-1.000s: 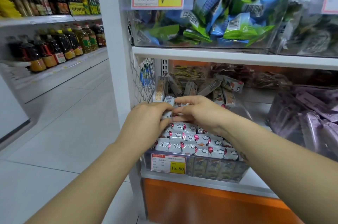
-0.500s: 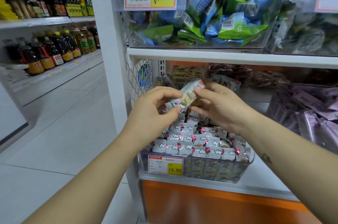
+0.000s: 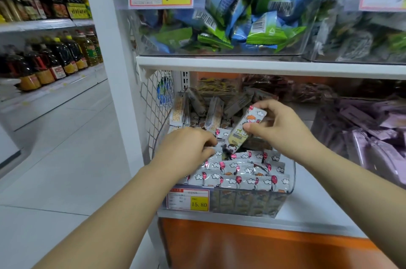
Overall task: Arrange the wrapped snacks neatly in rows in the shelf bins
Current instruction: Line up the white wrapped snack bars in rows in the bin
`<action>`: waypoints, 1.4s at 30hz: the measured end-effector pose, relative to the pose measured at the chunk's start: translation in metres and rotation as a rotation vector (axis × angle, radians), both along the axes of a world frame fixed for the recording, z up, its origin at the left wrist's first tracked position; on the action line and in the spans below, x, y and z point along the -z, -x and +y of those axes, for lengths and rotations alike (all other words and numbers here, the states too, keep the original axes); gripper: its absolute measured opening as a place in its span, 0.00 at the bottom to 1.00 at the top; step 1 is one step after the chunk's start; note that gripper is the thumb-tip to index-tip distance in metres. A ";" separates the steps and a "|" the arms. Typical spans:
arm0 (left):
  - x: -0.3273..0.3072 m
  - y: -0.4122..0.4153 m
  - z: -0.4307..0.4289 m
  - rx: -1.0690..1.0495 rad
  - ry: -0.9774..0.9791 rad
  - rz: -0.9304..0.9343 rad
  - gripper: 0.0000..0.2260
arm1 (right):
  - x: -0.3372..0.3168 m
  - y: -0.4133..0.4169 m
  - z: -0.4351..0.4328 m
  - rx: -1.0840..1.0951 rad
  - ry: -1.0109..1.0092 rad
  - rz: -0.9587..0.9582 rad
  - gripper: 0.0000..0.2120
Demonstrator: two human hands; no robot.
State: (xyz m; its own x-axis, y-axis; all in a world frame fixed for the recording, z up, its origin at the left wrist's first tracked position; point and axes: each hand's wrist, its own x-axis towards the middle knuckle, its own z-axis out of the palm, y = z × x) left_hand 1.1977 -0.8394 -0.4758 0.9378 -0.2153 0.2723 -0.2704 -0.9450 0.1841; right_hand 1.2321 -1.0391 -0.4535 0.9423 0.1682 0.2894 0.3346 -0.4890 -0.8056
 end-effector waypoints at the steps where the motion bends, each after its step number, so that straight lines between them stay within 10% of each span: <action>1: 0.000 -0.002 -0.001 -0.005 -0.050 -0.003 0.11 | 0.001 -0.001 0.001 -0.009 0.042 -0.011 0.15; 15: 0.008 -0.018 0.006 -0.010 -0.164 0.035 0.07 | -0.001 -0.013 0.025 -0.386 0.672 -0.014 0.14; 29: 0.008 -0.014 0.008 0.037 -0.117 0.000 0.10 | 0.005 -0.017 0.027 -0.443 0.831 0.266 0.13; 42: -0.002 -0.013 -0.008 0.100 -0.031 -0.014 0.11 | 0.001 0.023 -0.061 -0.020 0.358 -0.181 0.11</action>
State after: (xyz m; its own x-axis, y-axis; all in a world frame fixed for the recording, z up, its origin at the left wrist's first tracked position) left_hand 1.2104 -0.8470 -0.4741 0.9073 -0.3164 0.2768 -0.3662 -0.9183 0.1507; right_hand 1.2090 -1.1006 -0.4548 0.8773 0.3060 0.3698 0.4673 -0.7203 -0.5126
